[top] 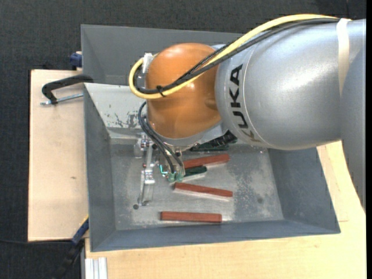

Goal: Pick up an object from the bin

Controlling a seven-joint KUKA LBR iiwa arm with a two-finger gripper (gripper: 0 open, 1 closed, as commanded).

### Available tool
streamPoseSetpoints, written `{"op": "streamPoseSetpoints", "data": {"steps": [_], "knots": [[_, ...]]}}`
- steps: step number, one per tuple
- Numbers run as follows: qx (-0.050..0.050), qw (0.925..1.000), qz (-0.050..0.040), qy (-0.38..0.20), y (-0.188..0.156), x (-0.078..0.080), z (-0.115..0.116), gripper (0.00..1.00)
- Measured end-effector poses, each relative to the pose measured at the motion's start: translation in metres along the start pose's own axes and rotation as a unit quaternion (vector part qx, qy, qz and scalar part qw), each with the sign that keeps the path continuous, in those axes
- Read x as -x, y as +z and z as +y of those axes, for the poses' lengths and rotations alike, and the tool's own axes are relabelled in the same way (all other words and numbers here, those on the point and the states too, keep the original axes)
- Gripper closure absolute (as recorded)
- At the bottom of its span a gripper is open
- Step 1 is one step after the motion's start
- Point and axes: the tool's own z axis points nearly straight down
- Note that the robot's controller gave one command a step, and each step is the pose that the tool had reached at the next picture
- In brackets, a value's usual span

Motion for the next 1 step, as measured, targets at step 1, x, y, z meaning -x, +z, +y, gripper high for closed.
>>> {"op": "streamPoseSetpoints", "data": {"steps": [1], "knots": [[0.001,1.0,-0.0042,0.002,-0.0044,0.0022,-0.0014,0.0]]}}
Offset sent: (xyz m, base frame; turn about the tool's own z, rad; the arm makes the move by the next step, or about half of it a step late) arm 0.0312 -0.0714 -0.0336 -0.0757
